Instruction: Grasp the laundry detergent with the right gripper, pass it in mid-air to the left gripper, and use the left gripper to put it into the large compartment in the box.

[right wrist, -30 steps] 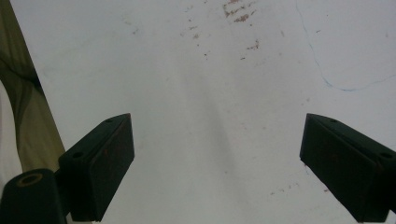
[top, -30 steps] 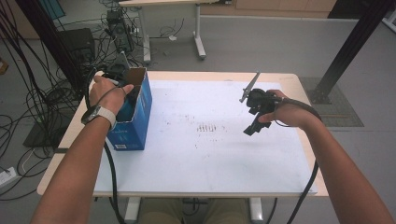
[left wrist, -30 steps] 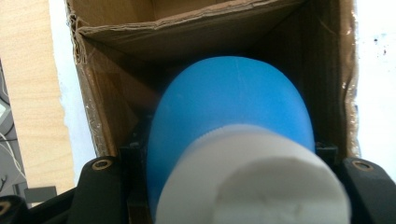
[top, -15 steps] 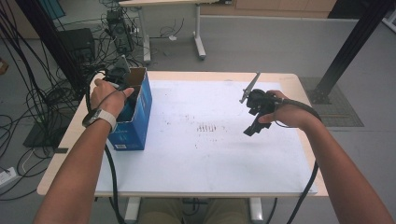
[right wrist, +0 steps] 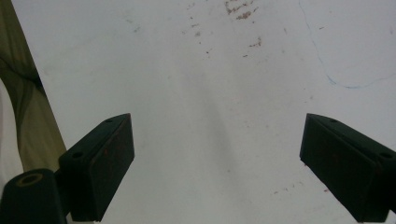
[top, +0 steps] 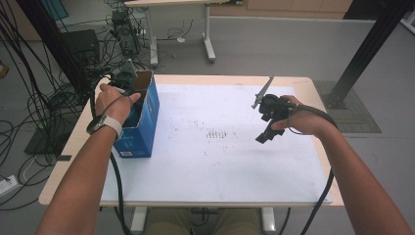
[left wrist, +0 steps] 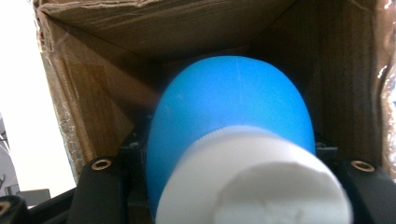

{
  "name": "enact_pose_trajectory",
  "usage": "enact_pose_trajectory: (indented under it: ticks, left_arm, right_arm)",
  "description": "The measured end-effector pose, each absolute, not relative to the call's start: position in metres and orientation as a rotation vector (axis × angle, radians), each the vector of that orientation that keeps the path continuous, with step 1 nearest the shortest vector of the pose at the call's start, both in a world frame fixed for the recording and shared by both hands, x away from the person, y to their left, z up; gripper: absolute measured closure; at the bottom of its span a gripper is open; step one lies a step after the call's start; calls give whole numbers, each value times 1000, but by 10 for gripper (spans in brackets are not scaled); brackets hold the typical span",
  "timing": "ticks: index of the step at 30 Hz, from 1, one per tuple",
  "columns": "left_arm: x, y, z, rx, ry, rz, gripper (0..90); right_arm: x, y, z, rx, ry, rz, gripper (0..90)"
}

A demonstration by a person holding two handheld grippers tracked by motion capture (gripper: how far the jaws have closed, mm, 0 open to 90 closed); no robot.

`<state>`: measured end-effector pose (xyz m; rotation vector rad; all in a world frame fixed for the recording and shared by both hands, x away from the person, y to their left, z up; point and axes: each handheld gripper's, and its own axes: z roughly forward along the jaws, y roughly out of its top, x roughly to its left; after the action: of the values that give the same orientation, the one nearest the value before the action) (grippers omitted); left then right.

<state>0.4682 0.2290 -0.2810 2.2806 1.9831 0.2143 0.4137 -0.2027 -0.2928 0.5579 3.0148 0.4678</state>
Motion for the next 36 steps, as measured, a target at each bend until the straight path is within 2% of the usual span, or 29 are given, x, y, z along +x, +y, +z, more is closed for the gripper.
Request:
enact_pose_trajectory:
  ticks: [36]
  left_arm:
    - [467, 232, -282, 2275, 1977, 213, 378]
  right_arm:
    - [413, -200, -291, 554, 3013, 473, 99]
